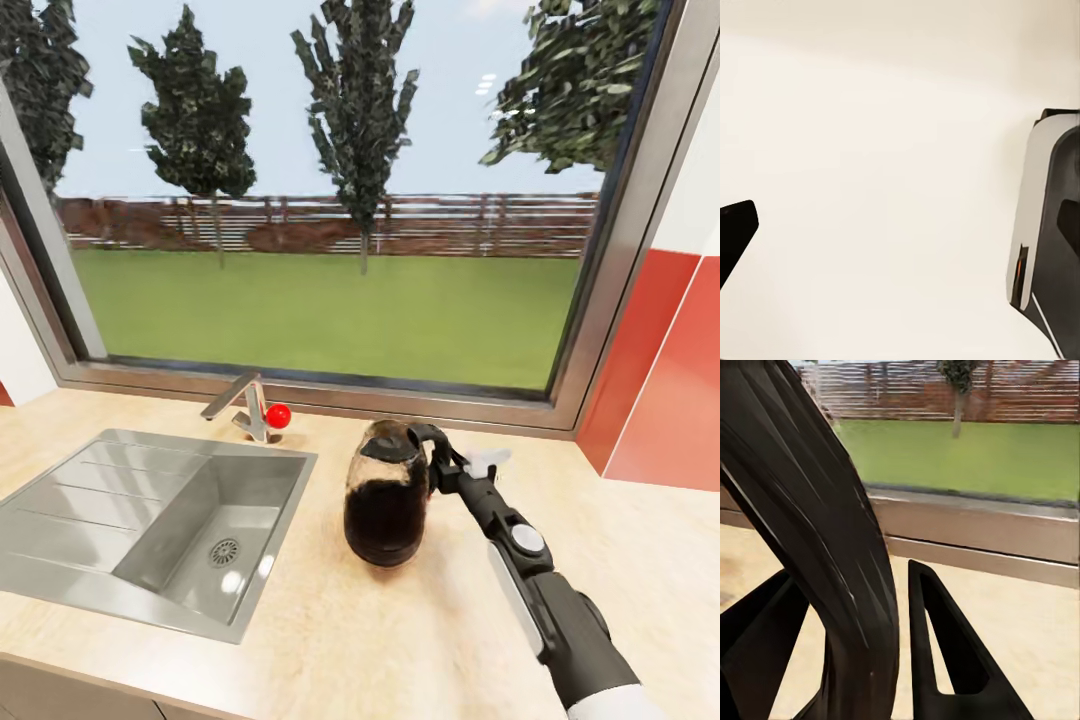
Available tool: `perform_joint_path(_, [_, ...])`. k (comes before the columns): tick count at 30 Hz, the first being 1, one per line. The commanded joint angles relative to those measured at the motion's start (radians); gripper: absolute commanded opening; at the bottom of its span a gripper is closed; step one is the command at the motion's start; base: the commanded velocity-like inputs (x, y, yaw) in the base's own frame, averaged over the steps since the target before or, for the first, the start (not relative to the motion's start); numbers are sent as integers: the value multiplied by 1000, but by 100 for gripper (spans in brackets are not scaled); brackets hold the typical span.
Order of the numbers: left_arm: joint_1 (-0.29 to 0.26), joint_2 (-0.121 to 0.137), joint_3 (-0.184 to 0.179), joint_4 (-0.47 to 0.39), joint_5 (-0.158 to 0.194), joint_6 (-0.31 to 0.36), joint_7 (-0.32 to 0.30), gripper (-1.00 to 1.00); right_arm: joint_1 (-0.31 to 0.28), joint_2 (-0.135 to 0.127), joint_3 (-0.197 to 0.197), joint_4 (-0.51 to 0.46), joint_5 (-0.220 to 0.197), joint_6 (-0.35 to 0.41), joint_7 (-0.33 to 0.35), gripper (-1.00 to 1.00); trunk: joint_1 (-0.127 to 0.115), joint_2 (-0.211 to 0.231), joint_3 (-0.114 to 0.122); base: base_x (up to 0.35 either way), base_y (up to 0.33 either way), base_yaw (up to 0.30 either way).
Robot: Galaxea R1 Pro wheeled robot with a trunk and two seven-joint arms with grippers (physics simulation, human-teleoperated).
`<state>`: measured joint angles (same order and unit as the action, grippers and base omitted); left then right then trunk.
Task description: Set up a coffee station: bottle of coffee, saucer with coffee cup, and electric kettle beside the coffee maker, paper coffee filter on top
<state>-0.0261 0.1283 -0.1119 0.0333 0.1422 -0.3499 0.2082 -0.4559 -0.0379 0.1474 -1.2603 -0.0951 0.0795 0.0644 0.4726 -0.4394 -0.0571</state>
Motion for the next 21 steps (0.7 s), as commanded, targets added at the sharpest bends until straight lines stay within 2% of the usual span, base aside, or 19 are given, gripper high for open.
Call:
perform_joint_path(1, [-2, -1, -9, 3, 10, -7, 0, 100, -1, -1, 11, -52, -9, 47, 1, -100, 0, -3, -2, 0, 0, 0])
perform_joint_path(4, [-2, -2, -11, 3, 10, -8, 0, 100, -1, 1, 73, -155, -8, 153, -1, -100, 0, -3, -2, 0, 0, 0])
perform_joint_path(8, [-2, -1, -11, 4, 9, -6, 0, 100, -1, 2, 122, -219, -8, 226, -1, -100, 0, -3, -2, 0, 0, 0])
perform_joint_path(11, [-2, -1, -5, 5, 12, -3, 2, 100, -1, 6, 148, -228, -9, 244, -1, -100, 0, -3, -2, 0, 0, 0])
perform_joint_path(16, [-2, -1, -1, 6, 18, 0, 10, 100, -1, 6, 154, -232, -9, 246, 1, -100, 0, -3, -2, 0, 0, 0])
perform_joint_path(19, [-2, 0, 2, 7, 20, 0, 16, 100, -1, 6, 201, -236, -10, 246, 1, -100, 0, -3, -2, -36, 25, 0])
perform_joint_path(21, [-2, 0, 3, 7, 22, -1, 17, 100, -1, 6, 215, -238, -11, 245, 2, -100, 0, -3, -2, -183, 167, 0])
